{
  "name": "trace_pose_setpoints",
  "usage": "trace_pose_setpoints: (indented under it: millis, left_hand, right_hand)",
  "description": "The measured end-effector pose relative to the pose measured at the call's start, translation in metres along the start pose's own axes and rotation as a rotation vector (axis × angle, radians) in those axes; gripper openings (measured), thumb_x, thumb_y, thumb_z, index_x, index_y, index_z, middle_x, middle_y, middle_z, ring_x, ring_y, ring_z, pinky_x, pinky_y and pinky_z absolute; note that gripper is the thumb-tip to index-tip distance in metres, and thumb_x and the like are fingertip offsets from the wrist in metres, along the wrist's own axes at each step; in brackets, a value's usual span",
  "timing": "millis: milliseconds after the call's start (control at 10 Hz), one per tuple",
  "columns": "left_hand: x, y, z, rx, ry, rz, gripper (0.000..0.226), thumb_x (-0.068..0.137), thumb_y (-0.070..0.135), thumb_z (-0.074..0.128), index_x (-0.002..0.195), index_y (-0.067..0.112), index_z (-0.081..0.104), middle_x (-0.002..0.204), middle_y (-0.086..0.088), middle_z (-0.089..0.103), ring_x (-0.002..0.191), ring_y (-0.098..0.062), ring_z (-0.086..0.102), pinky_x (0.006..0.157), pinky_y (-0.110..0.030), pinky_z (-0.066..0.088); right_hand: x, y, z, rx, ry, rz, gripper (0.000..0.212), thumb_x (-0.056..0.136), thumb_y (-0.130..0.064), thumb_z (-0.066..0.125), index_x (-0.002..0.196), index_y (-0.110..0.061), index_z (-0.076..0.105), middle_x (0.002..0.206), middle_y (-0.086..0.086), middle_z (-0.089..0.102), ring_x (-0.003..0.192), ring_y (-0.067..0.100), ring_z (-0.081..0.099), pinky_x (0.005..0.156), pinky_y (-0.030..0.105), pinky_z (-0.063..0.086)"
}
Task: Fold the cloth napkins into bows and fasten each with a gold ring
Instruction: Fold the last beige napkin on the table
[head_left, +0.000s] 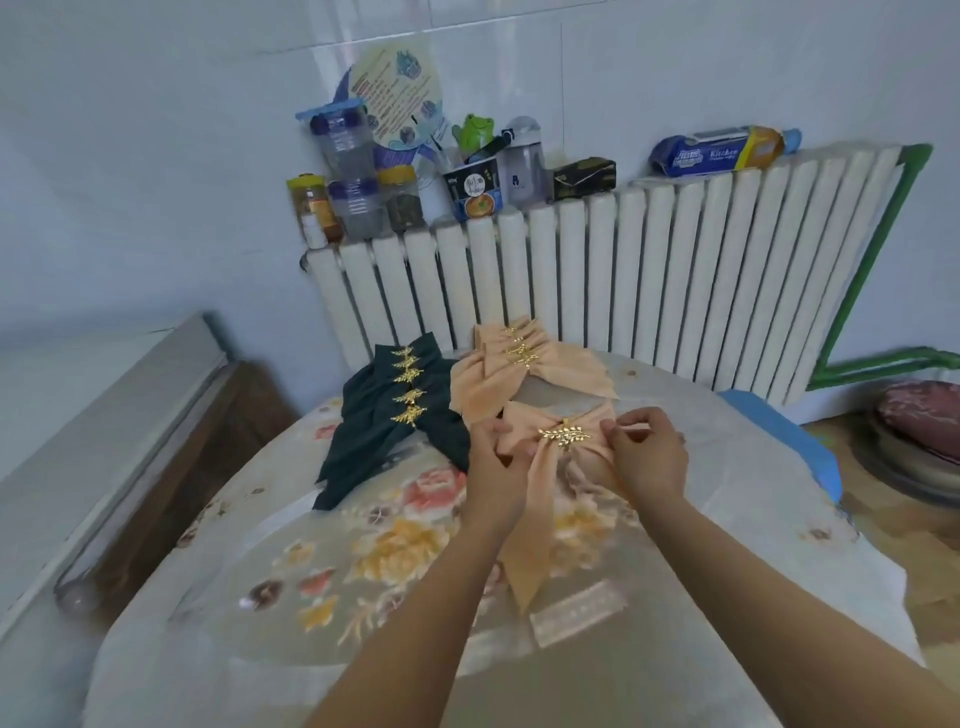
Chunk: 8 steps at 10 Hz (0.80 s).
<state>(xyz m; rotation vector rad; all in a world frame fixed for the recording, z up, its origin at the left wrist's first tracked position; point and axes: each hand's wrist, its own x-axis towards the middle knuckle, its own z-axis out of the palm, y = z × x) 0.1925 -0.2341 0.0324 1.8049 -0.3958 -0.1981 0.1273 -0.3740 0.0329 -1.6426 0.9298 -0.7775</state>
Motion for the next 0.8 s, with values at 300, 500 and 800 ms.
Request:
trace_pose_setpoints:
  millis: [300,500,800]
  left_hand:
    - [0.172,-0.017,0.044,0.333,0.064,-0.059,0.023,0.094,0.036,0.052,0.111,0.022,0.051,0.108,0.005,0.055,0.101,-0.015,0.05,0.085,-0.032,0.044]
    - [0.213,-0.038,0.05,0.778,-0.054,-0.029,0.031,0.097,0.033,0.041,0.125,0.02,0.043,0.125,-0.002,0.049,0.116,-0.022,0.04,0.097,-0.035,0.032]
    - [0.225,-0.033,0.046,1.027,-0.157,-0.016,0.035,0.098,0.036,0.035,0.127,0.019,0.044,0.129,-0.01,0.037,0.118,-0.028,0.035,0.102,-0.038,0.027]
  right_hand:
    - [0.159,0.002,0.088,-0.179,-0.266,-0.058,0.032,0.087,-0.023,0.064,0.116,-0.012,0.059,0.106,0.0,0.063,0.091,0.014,0.056,0.078,0.024,0.042]
    - [0.195,0.018,0.124,-0.238,-0.367,0.034,0.044,0.083,-0.016,0.064,0.125,-0.01,0.052,0.118,0.004,0.06,0.107,0.022,0.055,0.087,0.029,0.043]
    - [0.208,0.026,0.142,-0.619,-0.391,-0.081,0.047,0.078,-0.034,0.068,0.119,-0.012,0.058,0.114,0.009,0.063,0.107,0.029,0.055,0.086,0.038,0.046]
